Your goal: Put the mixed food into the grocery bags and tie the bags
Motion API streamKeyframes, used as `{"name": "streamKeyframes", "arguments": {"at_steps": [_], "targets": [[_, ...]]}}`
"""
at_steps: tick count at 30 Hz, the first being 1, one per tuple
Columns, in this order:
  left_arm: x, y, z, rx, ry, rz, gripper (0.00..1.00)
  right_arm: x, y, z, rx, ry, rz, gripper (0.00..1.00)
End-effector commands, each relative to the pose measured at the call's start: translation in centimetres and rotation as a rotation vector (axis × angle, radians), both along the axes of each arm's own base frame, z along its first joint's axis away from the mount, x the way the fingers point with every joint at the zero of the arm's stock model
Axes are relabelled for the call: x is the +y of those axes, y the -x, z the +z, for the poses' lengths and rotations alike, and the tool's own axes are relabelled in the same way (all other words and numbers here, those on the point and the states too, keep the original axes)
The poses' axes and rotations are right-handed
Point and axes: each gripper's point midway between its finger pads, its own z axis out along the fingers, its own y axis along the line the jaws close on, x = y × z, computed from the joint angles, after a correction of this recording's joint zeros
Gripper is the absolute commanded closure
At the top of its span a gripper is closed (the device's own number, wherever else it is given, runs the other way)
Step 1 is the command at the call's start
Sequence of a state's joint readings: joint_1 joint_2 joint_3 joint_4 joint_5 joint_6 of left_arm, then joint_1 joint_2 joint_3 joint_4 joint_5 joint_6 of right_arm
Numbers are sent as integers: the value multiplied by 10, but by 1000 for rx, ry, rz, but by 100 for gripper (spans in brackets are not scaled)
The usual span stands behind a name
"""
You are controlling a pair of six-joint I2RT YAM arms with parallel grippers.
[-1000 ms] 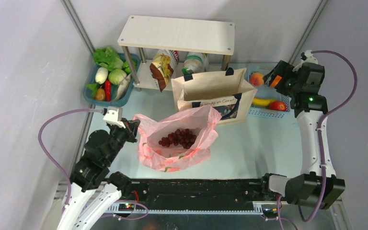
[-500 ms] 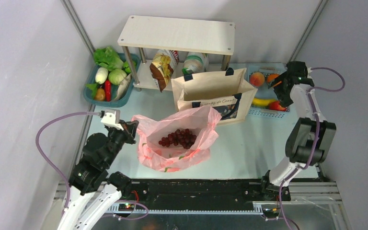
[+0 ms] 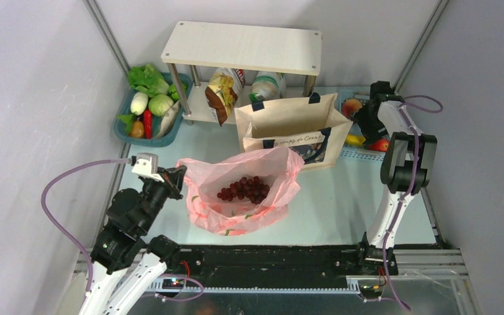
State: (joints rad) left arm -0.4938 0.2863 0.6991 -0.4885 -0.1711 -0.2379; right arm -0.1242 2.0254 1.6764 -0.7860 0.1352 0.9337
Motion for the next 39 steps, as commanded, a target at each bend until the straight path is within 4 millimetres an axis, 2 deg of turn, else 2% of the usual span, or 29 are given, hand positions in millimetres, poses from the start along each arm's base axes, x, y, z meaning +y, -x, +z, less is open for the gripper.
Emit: {"name": "streamKeyframes", "arguments": {"at_steps": [1, 5, 9, 12, 14, 15, 16, 21, 24, 25, 26, 27, 28, 29, 30, 32, 33, 34, 35, 36, 38, 39], "targets": [[-1, -1, 5, -23, 13, -6, 100, -5, -6, -5, 16, 23, -93, 12], [-1, -1, 4, -23, 13, -7, 100, -16, 1, -22, 65, 46, -164, 15], [-1, -2, 4, -22, 9, -5, 100, -24, 1, -33, 60, 25, -212, 27], [-2, -2, 3, -19, 5, -8, 100, -30, -1, -34, 50, 41, -214, 41], [-3, -2, 3, -18, 3, -12, 100, -32, 0, -35, 56, 39, -217, 57], [-3, -2, 2, -17, 1, -13, 100, -30, -1, -33, 47, 23, -206, 69], [-3, -2, 2, -16, 0, -14, 100, -31, -1, -31, 43, 10, -206, 72], [-3, -2, 2, -16, -2, -14, 100, -33, 0, 7, -43, 45, -184, 75], [-4, -2, 1, -15, -4, -17, 100, -33, 3, 42, -123, 56, -164, 75], [-4, -2, 2, -16, -3, -17, 100, -32, 4, 45, -142, 58, -159, 74], [-4, -2, 2, -16, -3, -18, 100, -32, 2, 60, -189, 62, -152, 73], [-4, -2, 2, -16, -3, -18, 100, -31, 6, 58, -190, 61, -149, 69], [-4, -2, 2, -16, -3, -18, 100, -30, 5, 68, -229, 61, -147, 58], [-4, -2, 2, -17, -3, -19, 100, -30, 7, 64, -226, 59, -149, 47], [-4, -2, 2, -17, -4, -20, 100, -30, 6, 64, -233, 57, -151, 26], [-4, -2, 1, -15, -5, -20, 100, -27, 5, 52, -207, 43, -144, 15], [-4, -3, 1, -14, -6, -19, 100, -26, 1, 52, -206, 34, -141, 14], [-4, -3, 1, -14, -6, -20, 100, -25, 1, 39, -167, 27, -141, 12], [-4, -2, 1, -15, -6, -20, 100, -25, -4, 41, -165, 24, -143, 12], [-4, -3, 1, -13, -8, -18, 100, -22, -2, 27, -117, 19, -143, 12], [-4, -3, 0, -12, -8, -20, 100, -20, -12, 21, -96, 24, -132, 11], [-4, -3, 1, -13, -9, -21, 100, -20, -12, 9, -63, 30, -130, 11]]}}
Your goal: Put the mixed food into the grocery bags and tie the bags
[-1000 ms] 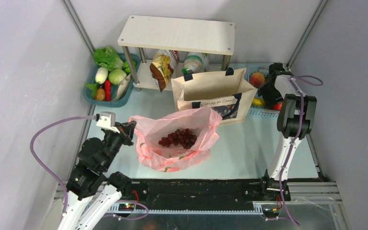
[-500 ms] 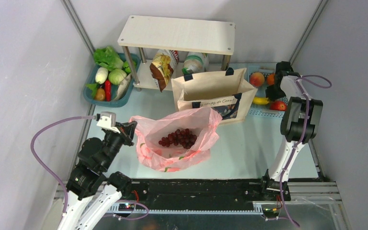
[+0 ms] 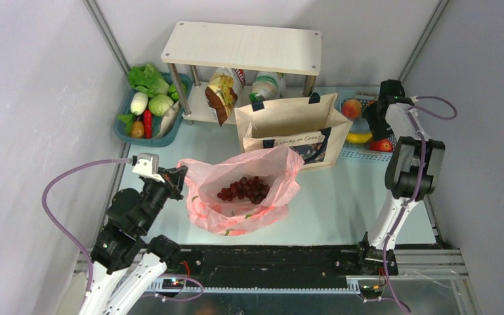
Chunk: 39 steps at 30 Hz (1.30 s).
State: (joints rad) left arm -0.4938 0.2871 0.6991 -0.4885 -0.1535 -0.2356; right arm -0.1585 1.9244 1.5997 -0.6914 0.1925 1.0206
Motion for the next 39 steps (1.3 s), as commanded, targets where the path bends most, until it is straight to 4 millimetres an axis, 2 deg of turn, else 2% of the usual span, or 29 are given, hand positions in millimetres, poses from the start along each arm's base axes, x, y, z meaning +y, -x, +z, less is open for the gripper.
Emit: {"name": "streamKeyframes", "arguments": {"at_steps": [1, 2, 3, 4, 7, 8, 9, 13, 15, 17, 18, 20, 21, 22, 24, 26, 27, 28, 29, 30, 31, 32, 33, 34, 35, 36, 39], "targets": [[-2, -4, 1, -15, -7, -5, 100, 7, -14, -20, 66, 2, 10, 8], [-2, -4, 0, -14, -8, -7, 100, 7, -12, -32, 102, 5, 8, 7], [-2, -4, 1, -14, -8, -8, 100, 8, -16, -32, 102, 5, 10, 5], [-2, -3, 1, -15, -7, -7, 100, 9, -15, -43, 134, 1, 12, 5], [-3, -4, 0, -12, -9, -10, 100, 10, -20, -53, 156, -4, 9, 4], [-3, -4, 0, -10, -10, -11, 100, 11, -20, -63, 176, -7, 4, 5], [-3, -4, 0, -11, -9, -13, 100, 9, -23, -61, 173, 2, -4, 7], [-4, -3, 1, -13, -9, -18, 100, 7, -23, -78, 226, -5, -25, 13], [-4, -3, 1, -14, -9, -17, 100, 6, -22, -82, 233, -27, -41, 20], [-5, -3, 1, -15, -8, -23, 100, 4, -21, -83, 223, -47, -48, 33], [-5, -2, 1, -14, -8, -26, 100, 1, -21, -86, 213, -54, -53, 45], [-5, -2, 2, -16, -7, -28, 100, -1, -21, -81, 180, -63, -49, 62], [-5, -2, 2, -16, -7, -28, 100, -2, -25, -67, 138, -56, -41, 67], [-5, -2, 1, -14, -8, -28, 100, -2, -21, -66, 134, -52, -35, 71], [-5, -2, 1, -14, -8, -27, 100, 1, -24, -33, 45, -44, -3, 74], [-6, -3, 1, -14, -9, -29, 100, 4, -25, -9, -26, -47, 26, 74], [-6, -3, 1, -14, -10, -29, 100, 3, -23, -5, -43, -44, 37, 75], [-6, -3, 1, -14, -11, -29, 100, 5, -22, 16, -89, -37, 59, 75], [-5, -2, 1, -15, -11, -28, 100, 4, -20, 22, -114, -35, 70, 75], [-5, -2, 2, -18, -10, -28, 100, 6, -21, 45, -180, -28, 103, 75], [-5, -2, 2, -20, -10, -28, 100, 8, -15, 46, -190, -33, 118, 75], [-5, -2, 2, -20, -10, -27, 100, 11, -17, 73, -276, -20, 154, 76], [-4, -1, 3, -23, -8, -26, 100, 15, -10, 72, -284, -28, 179, 76], [-4, -1, 3, -24, -8, -26, 100, 21, -9, 100, -372, -14, 229, 76], [-4, -1, 3, -23, -8, -24, 100, 25, -3, 99, -384, -12, 253, 78], [-3, -2, 3, -24, -6, -16, 100, 31, 1, 129, -471, 20, 303, 79], [0, -1, 5, -30, 2, -1, 100, 50, 23, 165, -599, 66, 409, 86]]}}
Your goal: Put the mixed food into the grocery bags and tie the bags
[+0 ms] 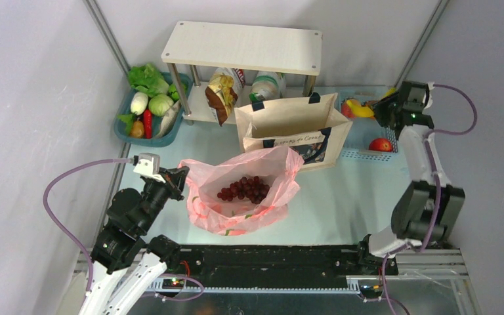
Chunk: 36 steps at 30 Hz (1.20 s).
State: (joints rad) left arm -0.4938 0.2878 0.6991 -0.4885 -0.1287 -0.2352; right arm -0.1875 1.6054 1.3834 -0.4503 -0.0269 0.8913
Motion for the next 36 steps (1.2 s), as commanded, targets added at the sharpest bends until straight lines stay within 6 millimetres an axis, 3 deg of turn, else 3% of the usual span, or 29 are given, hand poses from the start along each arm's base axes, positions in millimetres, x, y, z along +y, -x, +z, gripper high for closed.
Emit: {"name": "streamKeyframes", "arguments": {"at_steps": [1, 7, 8, 10, 13, 17, 21, 25, 31, 36], "targets": [[5, -2, 6, -34, 8, 24, 100, 32, 10, 85, -325, 119, 214, 86], [2, 3, 10, -55, 17, -2, 100, 95, 60, 167, -686, 318, 478, 85], [2, 4, 10, -56, 16, -4, 100, 97, 74, 185, -745, 388, 473, 85], [2, 4, 10, -59, 14, -9, 100, 126, 97, 204, -842, 470, 536, 88], [1, 4, 9, -58, 11, -11, 100, 152, 122, 224, -942, 549, 598, 99], [0, 4, 9, -57, 10, -18, 100, 203, 167, 248, -1110, 615, 782, 100], [4, 5, 11, -64, 19, 0, 100, 273, 220, 248, -1297, 744, 1073, 100], [8, 7, 13, -79, 31, 17, 100, 317, 249, 228, -1364, 889, 1245, 99], [8, 7, 14, -83, 30, 16, 100, 363, 280, 191, -1432, 1048, 1477, 100], [7, 7, 14, -81, 27, 12, 100, 386, 289, 166, -1431, 1141, 1581, 100]]}}
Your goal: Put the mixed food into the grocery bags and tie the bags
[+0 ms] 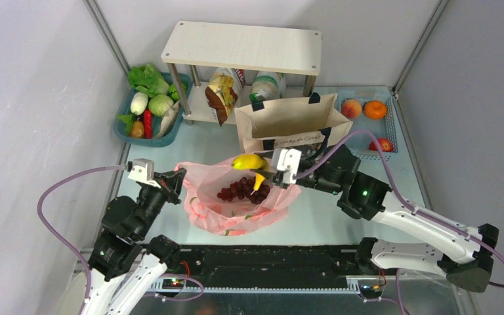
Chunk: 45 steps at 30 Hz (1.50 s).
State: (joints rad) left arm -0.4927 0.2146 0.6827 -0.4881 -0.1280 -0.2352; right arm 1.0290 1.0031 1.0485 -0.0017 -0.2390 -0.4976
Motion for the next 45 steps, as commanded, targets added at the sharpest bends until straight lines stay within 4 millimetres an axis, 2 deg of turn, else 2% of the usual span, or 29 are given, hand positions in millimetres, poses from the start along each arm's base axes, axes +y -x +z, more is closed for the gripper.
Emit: {"name": "streamKeyframes", "arguments": {"at_steps": [1, 2, 4, 5, 7, 8, 9, 11, 13, 15, 18, 21, 24, 26, 27, 28, 29, 30, 32, 33, 34, 35, 36, 37, 38, 39, 40, 44, 45], "targets": [[2, -3, 6, -28, -1, 13, 100, 10, -1, -13, -130, 101, 2, 100], [2, -3, 7, -29, -1, 13, 100, 15, -1, -19, -137, 123, 5, 97], [2, -3, 6, -28, -1, 14, 100, 20, -1, -32, -135, 170, 12, 82], [2, -3, 7, -29, -2, 15, 100, 22, -2, -37, -124, 196, 13, 63], [2, -3, 7, -28, -3, 15, 100, 25, -4, -45, -96, 245, 13, 43], [2, -3, 6, -27, -3, 16, 100, 24, -5, -50, -78, 271, 6, 36], [2, -4, 6, -26, -4, 16, 100, 27, -8, -48, -71, 276, -2, 20], [2, -4, 6, -26, -4, 16, 100, 28, -13, -51, -54, 291, -30, 8], [2, -4, 6, -27, -4, 16, 100, 27, -18, -48, -51, 284, -58, 2], [3, -4, 5, -25, -4, 18, 100, 23, -25, -40, -33, 248, -109, 1], [3, -4, 5, -24, -5, 19, 100, 14, -36, -16, -5, 144, -180, 1], [3, -4, 5, -25, -6, 22, 100, -14, -57, 12, 95, 20, -330, 1], [3, -4, 5, -25, -6, 23, 100, -40, -65, 32, 215, -3, -450, 1], [3, -4, 5, -24, -7, 21, 100, -61, -73, 40, 301, -35, -576, 1], [3, -4, 5, -24, -7, 21, 100, -78, -80, 35, 368, -51, -682, 1], [3, -4, 5, -24, -7, 20, 100, -88, -83, 48, 391, -96, -729, 1], [3, -5, 5, -23, -8, 20, 100, -108, -91, 42, 455, -125, -829, 3], [3, -5, 5, -22, -8, 20, 100, -119, -94, 49, 475, -164, -866, 5], [2, -4, 5, -24, -8, 18, 100, -162, -111, 48, 535, -261, -1006, 6], [2, -5, 5, -22, -9, 18, 100, -170, -115, 40, 555, -267, -1027, 5], [2, -5, 5, -22, -10, 17, 100, -193, -121, 42, 575, -328, -1070, 4], [2, -5, 4, -21, -10, 17, 100, -204, -125, 34, 593, -338, -1100, 4], [2, -5, 4, -21, -11, 17, 100, -229, -130, 34, 605, -392, -1156, 4], [2, -5, 4, -19, -13, 18, 100, -243, -135, 24, 621, -402, -1199, 3], [2, -5, 3, -18, -13, 17, 100, -269, -139, 22, 631, -456, -1268, 4], [2, -6, 3, -16, -14, 19, 100, -284, -143, 11, 650, -460, -1320, 4], [2, -6, 4, -18, -14, 20, 100, -312, -147, 4, 664, -500, -1409, 5], [2, -7, 3, -13, -16, 20, 100, -380, -160, -47, 768, -450, -1680, 2], [2, -7, 2, -10, -18, 21, 100, -387, -166, -65, 813, -403, -1718, 1]]}}
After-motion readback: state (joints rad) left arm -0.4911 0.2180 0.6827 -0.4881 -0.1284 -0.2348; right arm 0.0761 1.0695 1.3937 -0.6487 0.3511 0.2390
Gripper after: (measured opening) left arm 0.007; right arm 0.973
